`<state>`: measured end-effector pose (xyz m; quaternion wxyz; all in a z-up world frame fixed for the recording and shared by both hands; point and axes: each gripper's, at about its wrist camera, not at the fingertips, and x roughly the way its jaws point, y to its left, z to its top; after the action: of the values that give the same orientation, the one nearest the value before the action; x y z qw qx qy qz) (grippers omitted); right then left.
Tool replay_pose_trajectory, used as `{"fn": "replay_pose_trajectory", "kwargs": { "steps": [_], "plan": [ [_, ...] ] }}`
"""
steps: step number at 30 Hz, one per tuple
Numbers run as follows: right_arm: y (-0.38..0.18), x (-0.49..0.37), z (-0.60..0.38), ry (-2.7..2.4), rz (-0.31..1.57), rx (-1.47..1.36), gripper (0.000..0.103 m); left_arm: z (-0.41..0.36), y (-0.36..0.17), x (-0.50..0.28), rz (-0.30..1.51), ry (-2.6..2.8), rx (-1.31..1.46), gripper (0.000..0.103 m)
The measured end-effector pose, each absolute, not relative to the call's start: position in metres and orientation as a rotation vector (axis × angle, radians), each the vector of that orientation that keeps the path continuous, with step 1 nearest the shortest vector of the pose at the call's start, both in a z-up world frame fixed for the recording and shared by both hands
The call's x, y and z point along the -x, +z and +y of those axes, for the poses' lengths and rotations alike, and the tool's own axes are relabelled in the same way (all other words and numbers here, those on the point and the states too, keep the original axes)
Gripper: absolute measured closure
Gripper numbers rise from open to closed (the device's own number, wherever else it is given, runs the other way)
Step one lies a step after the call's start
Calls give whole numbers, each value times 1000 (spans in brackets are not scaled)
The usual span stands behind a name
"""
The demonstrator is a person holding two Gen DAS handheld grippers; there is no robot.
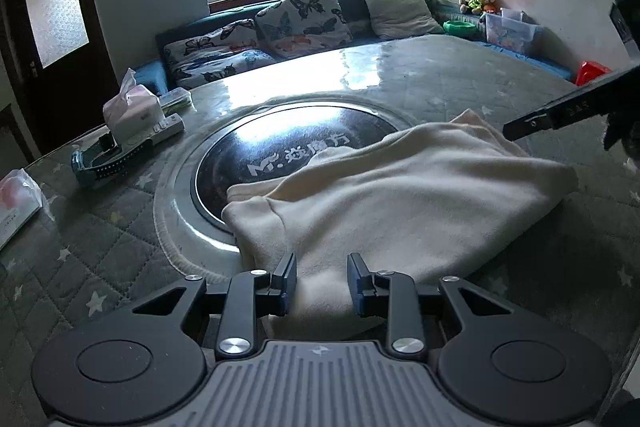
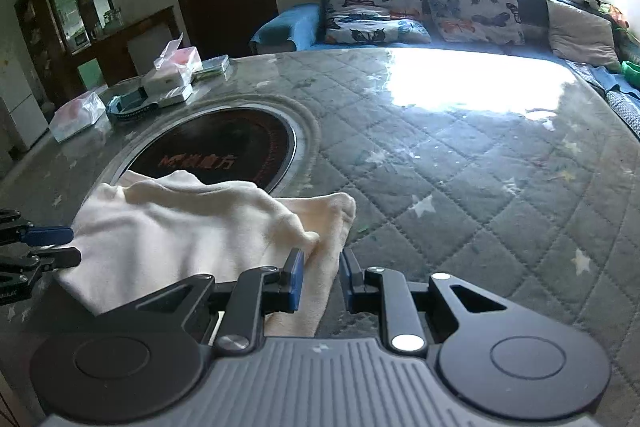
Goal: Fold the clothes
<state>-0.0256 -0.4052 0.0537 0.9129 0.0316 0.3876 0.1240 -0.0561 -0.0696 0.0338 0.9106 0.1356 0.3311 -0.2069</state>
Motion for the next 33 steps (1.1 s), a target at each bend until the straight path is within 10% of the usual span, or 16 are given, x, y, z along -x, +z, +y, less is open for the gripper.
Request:
{"fn": "replay_pose_trajectory", "kwargs": {
  "steps": [12, 33],
  "plan": [
    [47, 13, -381, 254, 750, 17, 100, -68, 31, 56, 696, -435, -297, 72],
    [71, 51, -365, 383, 731, 88, 93, -63, 30, 55, 700, -455, -282, 72]
  ]
}}
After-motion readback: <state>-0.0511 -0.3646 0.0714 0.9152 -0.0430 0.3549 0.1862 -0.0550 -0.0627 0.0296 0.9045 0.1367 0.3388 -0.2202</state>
